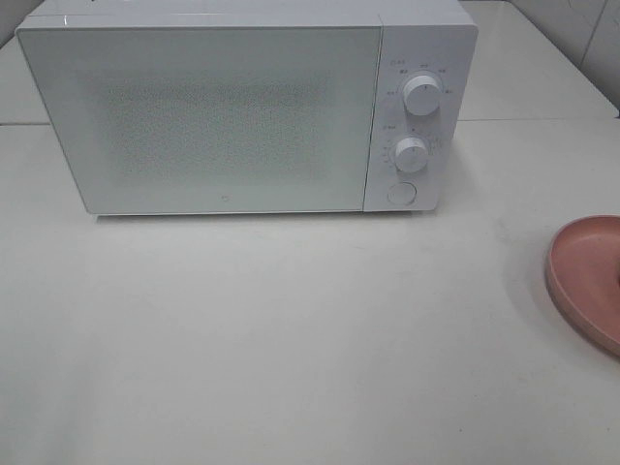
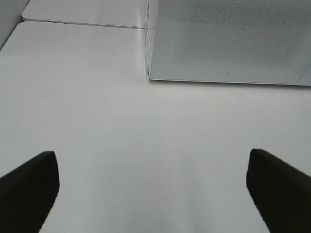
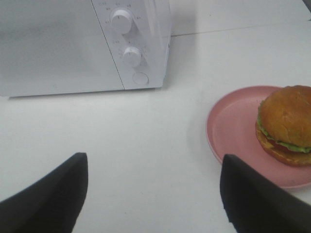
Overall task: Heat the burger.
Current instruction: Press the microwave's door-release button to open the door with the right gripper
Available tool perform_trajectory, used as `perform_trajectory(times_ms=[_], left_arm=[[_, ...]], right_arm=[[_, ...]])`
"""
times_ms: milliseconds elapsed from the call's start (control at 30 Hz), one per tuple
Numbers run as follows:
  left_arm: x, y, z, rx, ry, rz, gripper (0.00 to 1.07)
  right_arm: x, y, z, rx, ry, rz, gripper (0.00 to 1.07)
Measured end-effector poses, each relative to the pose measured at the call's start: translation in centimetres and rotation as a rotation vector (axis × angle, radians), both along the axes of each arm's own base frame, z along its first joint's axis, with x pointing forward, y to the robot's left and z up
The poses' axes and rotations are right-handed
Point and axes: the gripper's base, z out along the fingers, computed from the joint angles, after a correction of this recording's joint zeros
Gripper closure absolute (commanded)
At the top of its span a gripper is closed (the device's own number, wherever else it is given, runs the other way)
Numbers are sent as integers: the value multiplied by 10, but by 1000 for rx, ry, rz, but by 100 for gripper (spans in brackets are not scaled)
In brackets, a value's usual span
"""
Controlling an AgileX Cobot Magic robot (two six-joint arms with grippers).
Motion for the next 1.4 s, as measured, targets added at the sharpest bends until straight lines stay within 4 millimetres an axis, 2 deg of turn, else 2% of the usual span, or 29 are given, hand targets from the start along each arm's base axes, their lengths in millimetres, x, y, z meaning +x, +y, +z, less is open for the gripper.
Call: perform_trajectory(times_ms=[233,300,367,400,467,500,567,600,633,700,733,767,933,967,1400], left_arm=[[0,0,0,0,0,0,4],[0,0,0,0,0,0,4],[0,0,0,0,0,0,4],[0,0,0,0,0,0,4],[0,0,0,0,0,0,4],[0,0,0,0,0,0,4],[0,0,0,0,0,0,4],[0,0,0,0,0,0,4],[0,0,0,0,0,0,4],[0,0,0,0,0,0,4],[0,0,0,0,0,0,4],[0,0,0,0,0,0,4],[0,0,0,0,0,0,4],[0,0,0,0,0,0,4],[0,0,0,0,0,0,4]], right_arm=[[24,1,9,17,-5,-12,33],[37,1,13,22,-6,-22,33],[43,1,14,24,-8,-26,33],[53,1,17,27,-11,-34,33],[58,1,17,28,-8,-37,33],[68,1,18,31,-11,-44,33],[73,1,19,31,-9,-47,33],[83,1,18,35,-1,-55,33],[83,1,18,35,-1,-55,33],[98,1,17,39,12,-66,33],[98,1,17,39,12,-66,33],[108,1,16,40,18,-72,33],[126,1,13,42,31,-85,33],[135,1,10,42,35,-91,33],[178,1,-1,43,6,-128,33]])
